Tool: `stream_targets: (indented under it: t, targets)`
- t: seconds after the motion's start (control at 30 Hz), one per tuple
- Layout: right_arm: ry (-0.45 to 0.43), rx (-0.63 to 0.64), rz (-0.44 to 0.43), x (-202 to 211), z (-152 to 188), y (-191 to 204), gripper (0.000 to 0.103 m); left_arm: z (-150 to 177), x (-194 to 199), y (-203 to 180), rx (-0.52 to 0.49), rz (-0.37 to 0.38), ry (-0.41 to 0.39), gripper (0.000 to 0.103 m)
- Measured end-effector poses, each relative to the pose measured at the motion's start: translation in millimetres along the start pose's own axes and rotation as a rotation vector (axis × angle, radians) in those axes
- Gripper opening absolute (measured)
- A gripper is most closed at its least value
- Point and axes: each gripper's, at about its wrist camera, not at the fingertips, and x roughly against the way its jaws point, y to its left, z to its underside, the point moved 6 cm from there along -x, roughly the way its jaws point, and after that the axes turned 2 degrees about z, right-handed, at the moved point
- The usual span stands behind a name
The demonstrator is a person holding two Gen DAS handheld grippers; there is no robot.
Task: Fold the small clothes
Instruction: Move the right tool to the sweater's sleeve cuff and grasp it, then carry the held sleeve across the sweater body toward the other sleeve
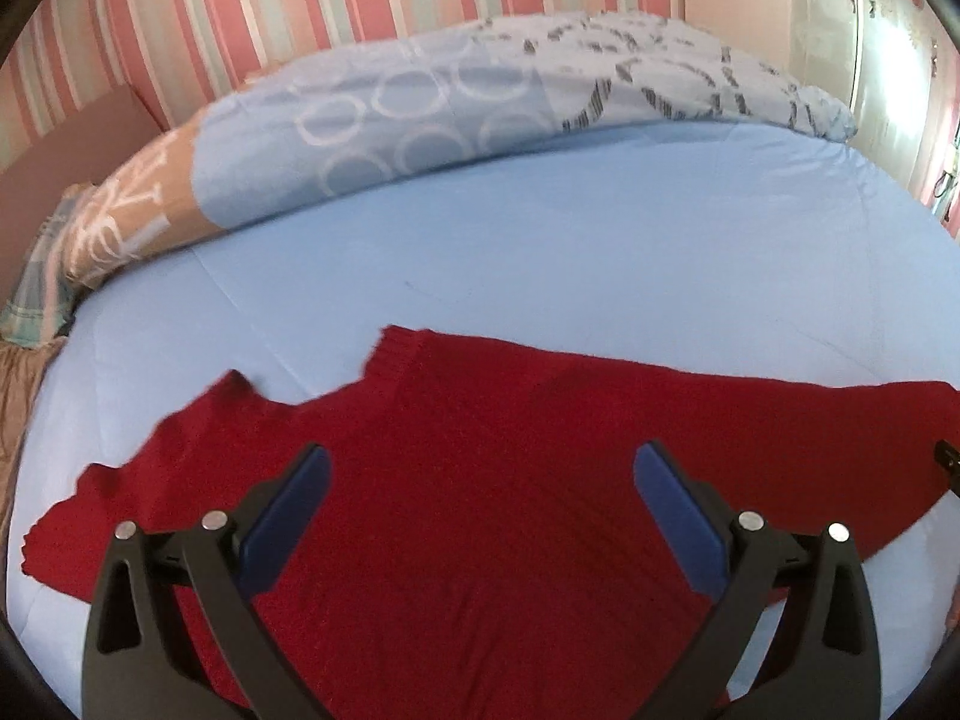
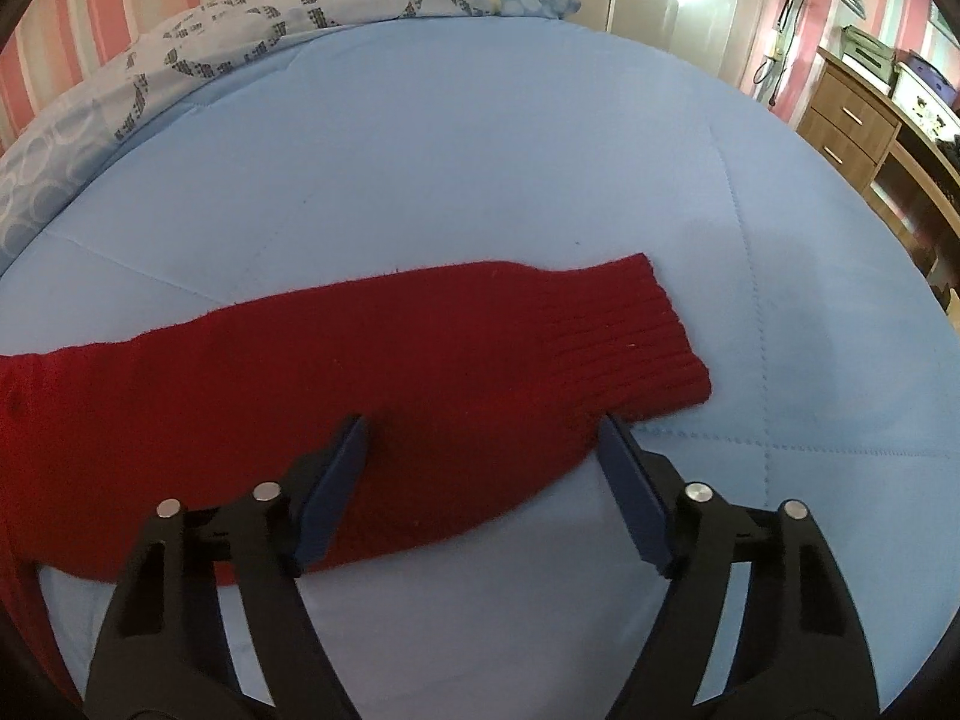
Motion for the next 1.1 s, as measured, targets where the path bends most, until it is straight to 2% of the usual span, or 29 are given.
stream_targets:
  t: [0.07,0.13,0.23,0.3,0.4,0.53,0.63,0.73,0.8,0.87,0.97,1.07,1.1]
  targets:
    - [-0.008,0.007,-0.017,1.7,-3.1,5.4,0.053,1.5,-10.0,-1.4,0.005,0.016,0.039,0.101]
    - [-0.023,0.041,-0.013,6.7,-5.9,13.8,0.028,3.9,-16.2,1.8,0.004,-0.007,0.072,0.101]
    - [-0.083,0.083,-0.007,24.4,-13.0,28.2,0.016,7.1,-17.9,11.2,-0.031,-0.072,0.091,0.101]
    - [-0.133,0.110,-0.015,44.7,-17.6,42.9,0.015,6.6,-11.6,23.4,-0.036,-0.074,0.065,0.101]
    - [-0.195,0.152,-0.073,81.8,-19.9,75.0,0.015,6.3,0.3,47.5,-0.026,-0.065,0.045,0.101]
    - [-0.229,0.204,-0.251,135.8,-14.7,155.0,0.015,10.9,23.8,90.1,-0.062,-0.202,0.022,0.101]
    - [-0.229,0.289,-0.379,167.1,2.4,231.4,0.015,19.8,44.1,130.0,-0.030,-0.205,0.036,0.101]
    - [-0.199,0.376,-0.488,186.6,32.7,310.9,0.015,38.0,55.6,178.1,0.004,-0.235,0.113,0.101]
    - [-0.166,0.413,-0.535,191.9,51.3,350.9,0.015,47.5,60.1,202.5,0.016,-0.238,0.124,0.101]
    - [-0.132,0.462,-0.567,196.0,74.2,389.8,0.015,57.7,63.8,228.2,0.019,-0.282,0.128,0.101]
    - [-0.048,0.557,-0.580,192.2,113.6,435.0,0.016,71.2,62.2,257.4,0.041,-0.287,0.151,0.101]
    - [-0.031,0.586,-0.580,196.2,130.2,444.5,0.033,80.9,56.3,269.9,0.058,-0.275,0.170,0.101]
    - [-0.042,0.584,-0.580,201.5,130.3,438.8,0.044,83.3,55.9,270.1,0.061,-0.270,0.171,0.101]
